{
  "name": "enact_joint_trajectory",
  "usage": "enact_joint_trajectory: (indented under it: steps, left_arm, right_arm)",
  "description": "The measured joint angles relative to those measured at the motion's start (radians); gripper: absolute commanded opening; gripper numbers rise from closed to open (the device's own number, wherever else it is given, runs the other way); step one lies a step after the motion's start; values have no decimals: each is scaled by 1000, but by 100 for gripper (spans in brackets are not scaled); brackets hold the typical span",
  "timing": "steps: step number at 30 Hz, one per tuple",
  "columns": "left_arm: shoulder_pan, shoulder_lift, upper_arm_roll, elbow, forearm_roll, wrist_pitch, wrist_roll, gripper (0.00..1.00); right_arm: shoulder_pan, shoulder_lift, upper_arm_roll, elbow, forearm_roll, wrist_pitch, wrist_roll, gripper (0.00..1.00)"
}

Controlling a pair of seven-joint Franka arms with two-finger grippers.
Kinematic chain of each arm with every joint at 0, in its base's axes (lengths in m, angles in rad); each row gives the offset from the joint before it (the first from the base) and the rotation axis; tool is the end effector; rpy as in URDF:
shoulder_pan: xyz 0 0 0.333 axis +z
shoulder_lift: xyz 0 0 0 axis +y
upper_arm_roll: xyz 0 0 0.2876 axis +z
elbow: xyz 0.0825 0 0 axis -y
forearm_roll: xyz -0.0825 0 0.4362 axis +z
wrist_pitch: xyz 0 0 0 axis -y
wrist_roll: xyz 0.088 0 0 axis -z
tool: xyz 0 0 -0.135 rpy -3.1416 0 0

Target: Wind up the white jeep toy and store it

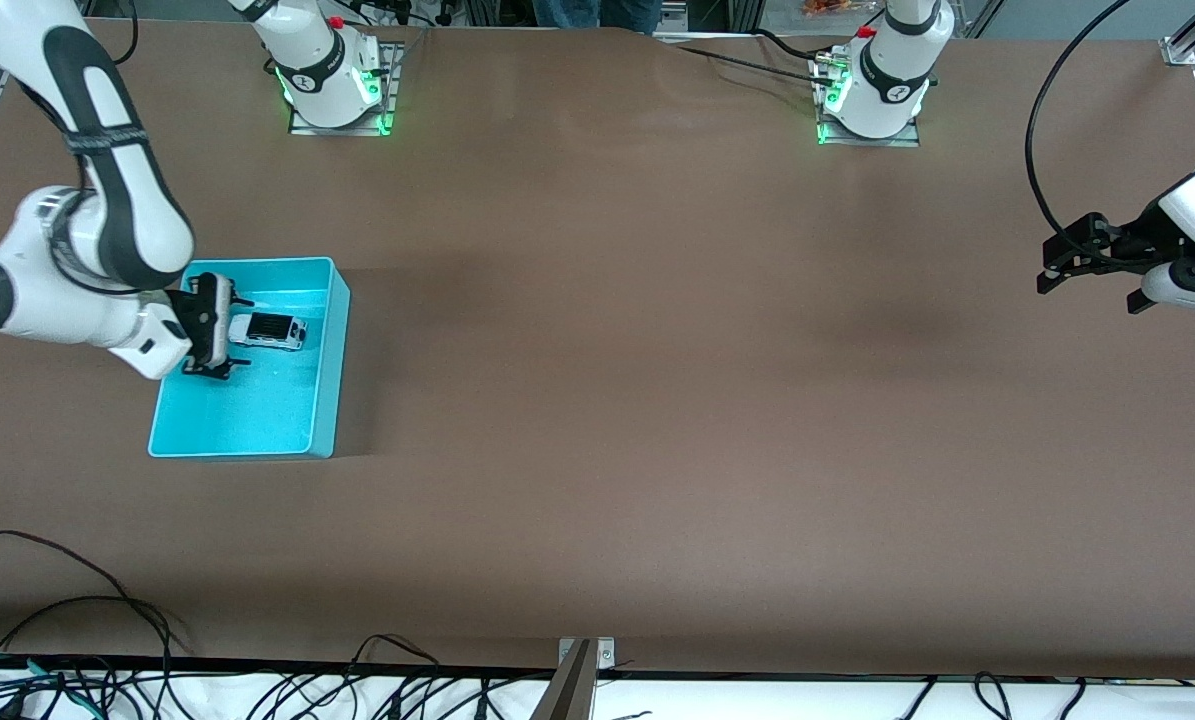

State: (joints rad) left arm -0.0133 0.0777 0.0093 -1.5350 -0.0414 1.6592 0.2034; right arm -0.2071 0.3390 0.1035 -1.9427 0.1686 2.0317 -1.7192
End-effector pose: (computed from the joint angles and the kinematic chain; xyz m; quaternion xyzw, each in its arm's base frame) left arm 0.6380 -0.0080 0.5468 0.9943 -0.1021 0.0251 0.0179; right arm 0.6090 -0.0487 0.2046 -0.7165 -0.6809 0.0067 0.1516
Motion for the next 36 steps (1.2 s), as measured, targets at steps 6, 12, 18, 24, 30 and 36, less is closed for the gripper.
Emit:
enact_joint_trajectory:
  steps: [6,12,18,24,30,36]
  left_arm:
    - [0,0,0,0,0,0,0,100]
    - [0,0,0,0,0,0,0,100]
    - [0,0,0,0,0,0,0,100]
    - [0,0,0,0,0,0,0,100]
    - [0,0,0,0,0,0,0,100]
    - [0,0,0,0,0,0,0,100]
  right_arm:
    - [4,-18,16,157,0,-147,172,100]
    - [16,-23,21,279,0,-232,389,100]
    - [20,-23,21,367,-5,-271,637,100]
    - [33,-23,21,450,-20,-301,934,100]
    - [51,-23,21,505,-30,-342,1236,100]
    - [65,-23,22,563,-97,-373,1420,100]
